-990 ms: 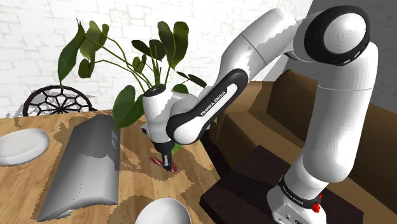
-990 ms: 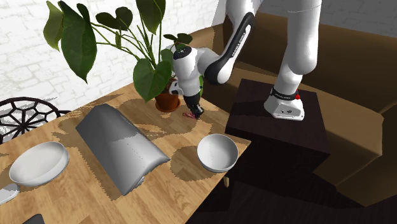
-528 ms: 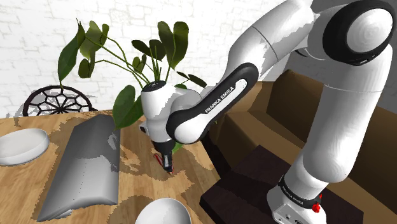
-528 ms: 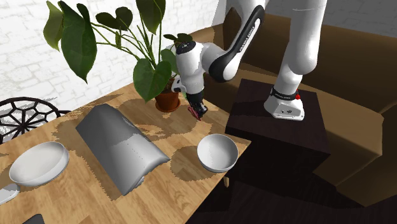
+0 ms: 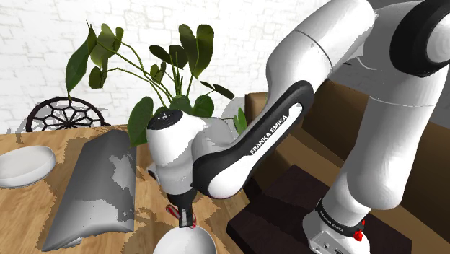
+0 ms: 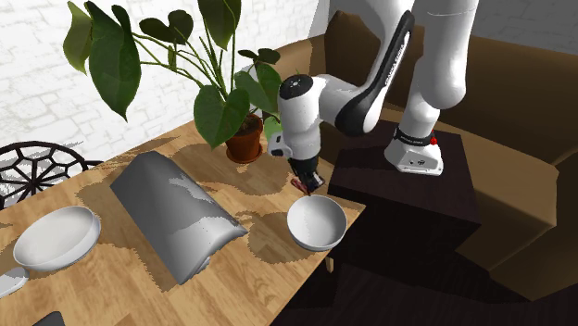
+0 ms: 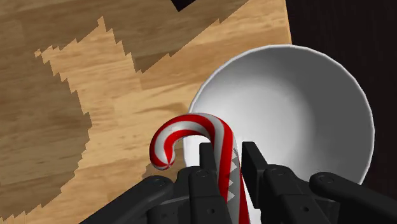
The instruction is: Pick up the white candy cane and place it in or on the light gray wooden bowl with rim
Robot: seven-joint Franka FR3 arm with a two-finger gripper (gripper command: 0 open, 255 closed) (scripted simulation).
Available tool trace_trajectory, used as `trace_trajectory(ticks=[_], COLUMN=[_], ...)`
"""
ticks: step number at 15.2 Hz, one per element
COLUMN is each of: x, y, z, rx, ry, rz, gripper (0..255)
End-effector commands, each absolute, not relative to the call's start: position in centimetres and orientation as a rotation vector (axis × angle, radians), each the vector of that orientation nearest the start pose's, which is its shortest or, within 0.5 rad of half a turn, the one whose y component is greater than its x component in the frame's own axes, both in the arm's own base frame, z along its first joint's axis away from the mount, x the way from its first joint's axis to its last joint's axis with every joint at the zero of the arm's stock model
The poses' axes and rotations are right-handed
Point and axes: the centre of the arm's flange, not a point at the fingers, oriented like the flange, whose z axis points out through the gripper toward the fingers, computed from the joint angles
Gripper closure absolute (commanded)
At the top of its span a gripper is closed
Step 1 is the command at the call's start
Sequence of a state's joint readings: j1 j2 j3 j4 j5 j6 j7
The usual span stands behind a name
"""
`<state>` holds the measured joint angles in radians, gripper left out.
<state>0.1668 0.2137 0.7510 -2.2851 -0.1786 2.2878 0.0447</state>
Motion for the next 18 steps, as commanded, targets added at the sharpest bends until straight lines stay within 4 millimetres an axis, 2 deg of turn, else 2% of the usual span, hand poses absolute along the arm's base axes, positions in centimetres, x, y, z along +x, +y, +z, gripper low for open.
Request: trace_trajectory(ticks=[1, 5, 18], x=[29.1, 25.3, 25.3], y=[42.0, 44.9, 44.9], z=[27.5, 27.7, 20.9], rx=[-2.795, -2.795, -2.795], ry=[-1.523, -1.523, -1.523], rz=[0.220, 0.220, 0.220], gripper=[255, 255, 255])
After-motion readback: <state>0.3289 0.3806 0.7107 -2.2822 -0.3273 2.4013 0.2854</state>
